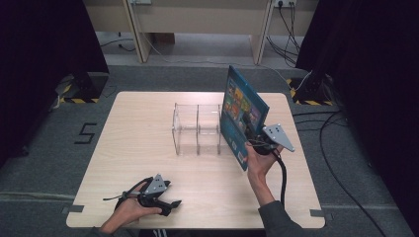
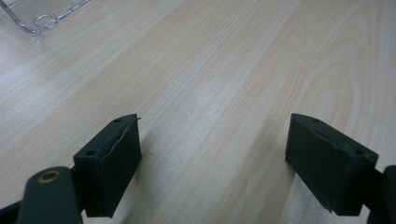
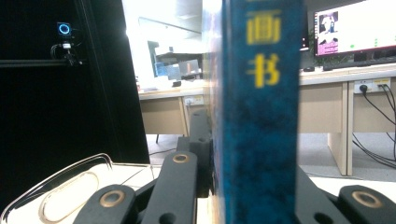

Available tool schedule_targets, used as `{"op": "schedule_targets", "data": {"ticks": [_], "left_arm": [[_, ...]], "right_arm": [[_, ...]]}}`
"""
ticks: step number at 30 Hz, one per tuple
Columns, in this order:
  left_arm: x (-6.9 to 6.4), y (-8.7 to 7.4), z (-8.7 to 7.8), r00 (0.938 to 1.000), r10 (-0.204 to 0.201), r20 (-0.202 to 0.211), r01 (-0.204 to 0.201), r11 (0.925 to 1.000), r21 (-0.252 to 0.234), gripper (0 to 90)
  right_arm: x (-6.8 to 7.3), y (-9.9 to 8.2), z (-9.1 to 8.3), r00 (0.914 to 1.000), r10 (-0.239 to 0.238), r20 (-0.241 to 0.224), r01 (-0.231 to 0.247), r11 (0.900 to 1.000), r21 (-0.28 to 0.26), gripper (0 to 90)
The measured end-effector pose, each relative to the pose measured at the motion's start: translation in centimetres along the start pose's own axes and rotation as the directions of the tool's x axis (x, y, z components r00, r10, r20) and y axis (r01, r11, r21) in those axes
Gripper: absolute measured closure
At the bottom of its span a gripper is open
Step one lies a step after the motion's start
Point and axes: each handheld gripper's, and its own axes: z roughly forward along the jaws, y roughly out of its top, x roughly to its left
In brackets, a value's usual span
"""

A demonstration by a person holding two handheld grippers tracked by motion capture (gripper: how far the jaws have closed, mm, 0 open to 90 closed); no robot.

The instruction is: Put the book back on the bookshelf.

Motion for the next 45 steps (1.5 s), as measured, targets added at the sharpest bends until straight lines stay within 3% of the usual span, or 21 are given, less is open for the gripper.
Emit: {"op": "schedule_targets", "data": {"ticks": [11,19,26,35,39,43,45], "left_arm": [[0.0,0.0,0.0,1.0,0.001,0.0,-0.001,1.0,-0.001,17.0],[-0.1,0.0,0.0,1.0,0.002,0.001,-0.002,1.0,-0.001,16.9],[-0.1,0.0,0.0,1.0,0.003,0.001,-0.003,1.0,0.0,16.5],[-0.1,0.0,0.0,1.0,0.003,0.0,-0.003,1.0,0.002,16.3],[-0.1,0.0,0.0,1.0,0.003,0.001,-0.003,1.0,0.002,16.3],[-0.1,0.0,0.0,1.0,0.003,0.001,-0.003,1.0,0.002,16.2],[-0.1,0.0,0.0,1.0,0.003,0.001,-0.003,1.0,0.002,16.2]], "right_arm": [[-0.3,-0.6,-0.2,0.999,0.041,0.018,-0.04,0.9989,-0.024,81.5],[-0.4,-0.5,-1.1,0.9997,0.014,0.021,-0.014,0.9998,0.014,81.1],[-0.6,-0.4,-1.6,0.9996,0.023,0.014,-0.023,0.9992,0.033,79.4],[-0.8,0.0,-2.0,0.9996,0.024,0.014,-0.025,0.998,0.058,73.0],[-0.7,0.1,-2.3,1.0,-0.005,-0.006,0.006,0.9972,0.075,71.3],[-0.8,0.1,-2.4,0.9997,0.019,-0.014,-0.018,0.9961,0.087,67.1],[-0.9,0.1,-2.8,0.9997,0.006,-0.023,-0.003,0.9953,0.097,64.9]]}}
